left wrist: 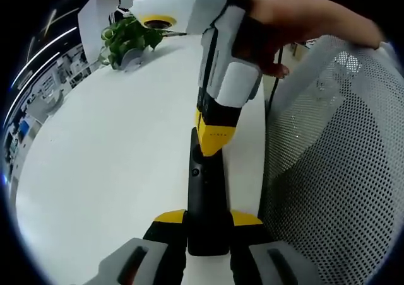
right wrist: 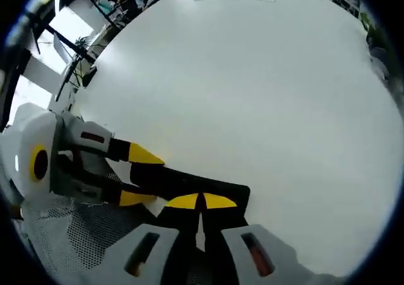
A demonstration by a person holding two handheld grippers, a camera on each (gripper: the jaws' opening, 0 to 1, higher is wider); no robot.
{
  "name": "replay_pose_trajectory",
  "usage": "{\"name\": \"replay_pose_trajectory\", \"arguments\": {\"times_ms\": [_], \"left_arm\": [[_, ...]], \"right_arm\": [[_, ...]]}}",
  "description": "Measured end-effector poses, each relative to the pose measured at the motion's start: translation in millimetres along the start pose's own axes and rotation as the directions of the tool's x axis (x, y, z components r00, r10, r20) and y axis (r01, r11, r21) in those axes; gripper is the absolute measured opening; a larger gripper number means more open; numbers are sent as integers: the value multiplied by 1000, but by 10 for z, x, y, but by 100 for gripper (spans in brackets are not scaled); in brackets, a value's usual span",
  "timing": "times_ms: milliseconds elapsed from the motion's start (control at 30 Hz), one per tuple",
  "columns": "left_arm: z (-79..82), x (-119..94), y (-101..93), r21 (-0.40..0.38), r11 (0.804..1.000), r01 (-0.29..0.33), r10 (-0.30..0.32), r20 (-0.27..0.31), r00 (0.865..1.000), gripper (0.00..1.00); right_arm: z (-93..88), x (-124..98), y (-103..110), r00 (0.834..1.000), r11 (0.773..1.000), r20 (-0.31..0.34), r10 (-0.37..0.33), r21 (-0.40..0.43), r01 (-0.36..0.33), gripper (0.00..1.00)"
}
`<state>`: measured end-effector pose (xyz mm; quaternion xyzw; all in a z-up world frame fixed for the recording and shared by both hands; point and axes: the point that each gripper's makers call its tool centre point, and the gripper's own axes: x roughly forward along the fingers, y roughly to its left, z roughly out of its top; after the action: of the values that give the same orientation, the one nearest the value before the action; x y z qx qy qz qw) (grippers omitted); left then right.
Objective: Press the specified remote control buttons in sequence, fully releasing each button before pressing the next.
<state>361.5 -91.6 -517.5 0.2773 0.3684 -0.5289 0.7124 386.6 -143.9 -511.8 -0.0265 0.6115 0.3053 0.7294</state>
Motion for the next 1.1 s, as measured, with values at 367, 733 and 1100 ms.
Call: {"name": "replay_pose_trajectory", "arguments": {"times_ms": [367,733,1100], "left_arm": [[58,27,-109,36,999,30,-30,10,1000,24],[70,37,-169,63,997,53,-54,17,998,24],[70,40,-166,60,997,55,-56,18,998,24]], "right_arm": [[44,-57,91,999,999,5,38,34,-38,0],[-91,30,147,997,1000,-81,11,-24,-13,0],[-89,35,167,997,998,-70,-9,-58,5,0]]}}
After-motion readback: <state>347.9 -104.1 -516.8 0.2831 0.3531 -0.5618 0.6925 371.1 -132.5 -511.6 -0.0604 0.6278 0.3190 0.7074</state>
